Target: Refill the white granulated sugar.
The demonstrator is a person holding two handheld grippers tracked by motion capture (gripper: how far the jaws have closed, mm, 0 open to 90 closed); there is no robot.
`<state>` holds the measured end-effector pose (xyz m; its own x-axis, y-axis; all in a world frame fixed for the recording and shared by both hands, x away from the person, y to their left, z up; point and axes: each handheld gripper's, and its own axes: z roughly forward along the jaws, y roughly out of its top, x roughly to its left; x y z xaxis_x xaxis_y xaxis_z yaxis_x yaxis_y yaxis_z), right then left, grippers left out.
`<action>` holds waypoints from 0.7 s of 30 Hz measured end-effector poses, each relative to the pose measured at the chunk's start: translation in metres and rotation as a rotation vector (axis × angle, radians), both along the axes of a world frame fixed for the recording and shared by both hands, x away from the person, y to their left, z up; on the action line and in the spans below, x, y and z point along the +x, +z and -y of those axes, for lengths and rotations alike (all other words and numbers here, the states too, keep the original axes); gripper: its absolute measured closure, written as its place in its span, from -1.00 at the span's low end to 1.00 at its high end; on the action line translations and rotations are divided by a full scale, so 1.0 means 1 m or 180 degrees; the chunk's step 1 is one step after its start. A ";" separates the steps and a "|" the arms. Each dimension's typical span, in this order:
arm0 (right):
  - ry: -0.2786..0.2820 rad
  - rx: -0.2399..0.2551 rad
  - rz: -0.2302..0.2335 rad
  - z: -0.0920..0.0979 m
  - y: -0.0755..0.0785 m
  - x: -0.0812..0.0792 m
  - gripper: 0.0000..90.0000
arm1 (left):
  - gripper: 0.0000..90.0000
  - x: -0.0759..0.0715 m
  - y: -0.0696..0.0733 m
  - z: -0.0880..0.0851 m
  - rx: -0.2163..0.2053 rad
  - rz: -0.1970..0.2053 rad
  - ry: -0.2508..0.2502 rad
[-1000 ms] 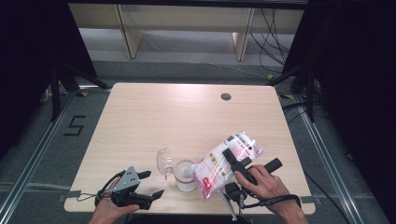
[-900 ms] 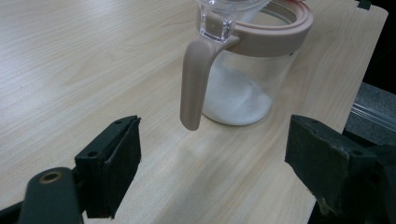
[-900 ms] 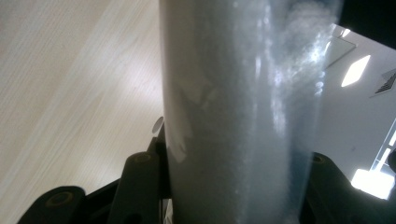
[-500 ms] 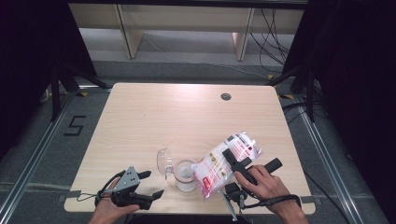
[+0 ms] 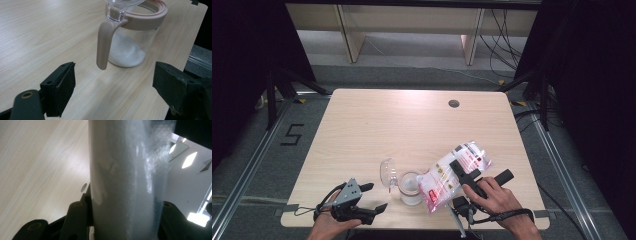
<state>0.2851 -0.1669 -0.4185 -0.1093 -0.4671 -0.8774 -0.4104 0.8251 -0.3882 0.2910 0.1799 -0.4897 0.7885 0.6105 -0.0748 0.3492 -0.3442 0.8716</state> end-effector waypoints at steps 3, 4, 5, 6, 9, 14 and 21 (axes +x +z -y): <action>0.0008 -0.0019 0.0007 0.000 0.000 0.000 0.37 | -0.60 0.000 0.000 0.000 0.0002 0.0003 -0.0001; -0.0003 -0.0025 -0.0002 0.000 0.000 0.000 0.37 | -0.60 0.000 0.000 0.000 -0.0012 0.0005 0.0002; -0.0003 -0.0025 -0.0002 0.000 0.000 0.000 0.37 | -0.60 0.000 0.000 0.000 -0.0012 0.0005 0.0002; -0.0007 -0.0028 -0.0002 0.000 0.000 -0.001 0.37 | -0.60 0.000 -0.001 0.000 -0.0014 0.0002 0.0004; 0.0005 -0.0041 0.0005 -0.001 0.001 -0.001 0.37 | -0.60 0.000 0.000 0.000 -0.0013 0.0004 0.0003; -0.0002 -0.0027 0.0002 -0.001 0.001 -0.001 0.38 | -0.60 0.000 -0.001 0.000 -0.0011 0.0005 0.0001; 0.0007 -0.0027 0.0009 -0.001 0.001 -0.001 0.38 | -0.60 0.000 0.000 0.000 0.0002 -0.0002 -0.0005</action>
